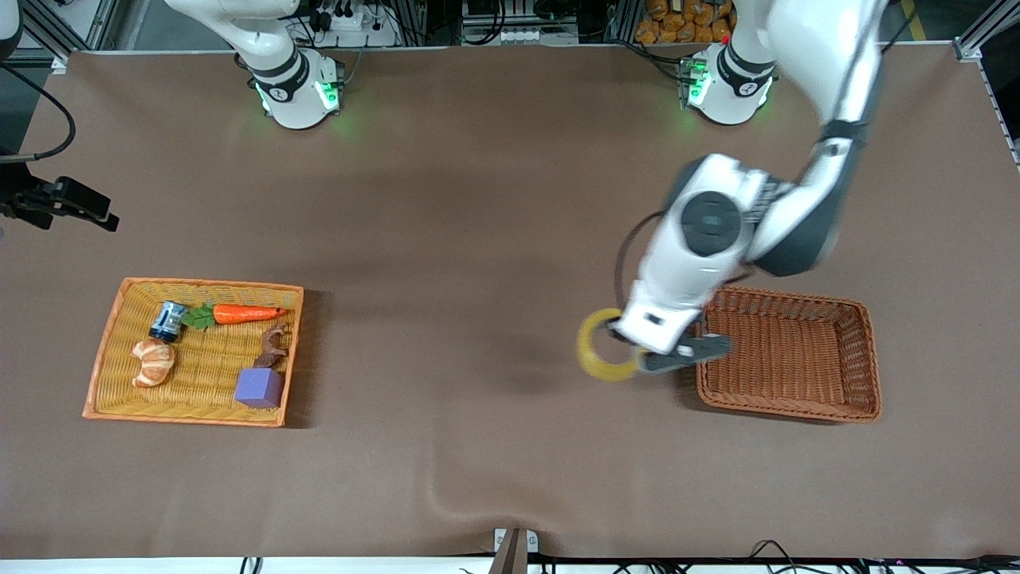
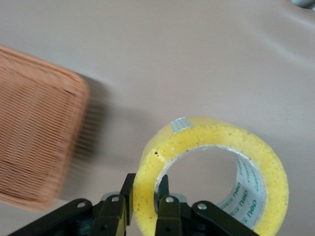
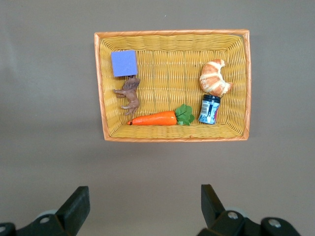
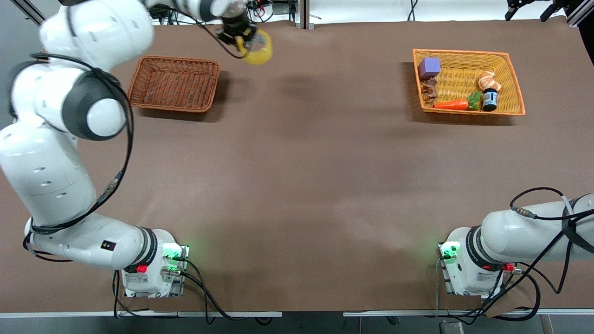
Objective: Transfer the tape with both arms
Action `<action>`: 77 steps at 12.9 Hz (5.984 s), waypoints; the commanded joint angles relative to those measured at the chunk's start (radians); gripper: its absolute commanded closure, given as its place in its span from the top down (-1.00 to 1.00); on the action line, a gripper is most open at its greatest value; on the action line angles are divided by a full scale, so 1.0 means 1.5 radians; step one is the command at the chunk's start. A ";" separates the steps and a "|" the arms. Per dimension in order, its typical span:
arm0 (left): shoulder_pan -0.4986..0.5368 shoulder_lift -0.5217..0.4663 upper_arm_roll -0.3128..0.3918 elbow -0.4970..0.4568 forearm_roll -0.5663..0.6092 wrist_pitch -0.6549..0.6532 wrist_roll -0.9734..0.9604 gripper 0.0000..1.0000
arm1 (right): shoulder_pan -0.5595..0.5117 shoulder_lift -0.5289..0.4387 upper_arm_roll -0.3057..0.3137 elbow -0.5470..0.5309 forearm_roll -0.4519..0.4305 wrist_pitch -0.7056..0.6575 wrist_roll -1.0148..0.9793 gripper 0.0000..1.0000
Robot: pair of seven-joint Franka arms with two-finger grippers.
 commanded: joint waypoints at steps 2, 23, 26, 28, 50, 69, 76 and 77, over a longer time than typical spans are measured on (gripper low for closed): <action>0.135 -0.015 -0.011 -0.052 0.008 -0.009 0.201 -1.00 | 0.008 -0.008 -0.008 0.006 -0.002 -0.009 0.015 1.00; 0.262 -0.186 -0.043 -0.048 -0.026 -0.121 0.326 1.00 | 0.007 0.004 -0.009 0.014 -0.001 -0.004 0.014 1.00; 0.269 -0.200 -0.052 0.011 -0.034 -0.230 0.327 1.00 | 0.008 0.004 -0.009 0.015 0.000 -0.003 0.014 1.00; 0.264 -0.221 -0.049 0.021 -0.040 -0.265 0.329 1.00 | 0.008 0.004 -0.009 0.015 0.000 -0.003 0.014 1.00; 0.090 -0.307 0.156 0.012 -0.113 -0.366 0.351 1.00 | 0.009 0.009 -0.009 0.024 0.005 0.001 0.014 1.00; 0.096 -0.288 0.154 0.021 -0.088 -0.370 0.390 1.00 | 0.014 0.011 -0.008 0.023 0.005 0.001 0.014 1.00; 0.096 -0.291 0.155 0.021 -0.091 -0.370 0.390 1.00 | 0.014 0.011 -0.008 0.023 0.005 0.000 0.014 1.00; 0.096 -0.291 0.155 0.021 -0.091 -0.370 0.390 1.00 | 0.014 0.011 -0.008 0.023 0.005 0.000 0.014 1.00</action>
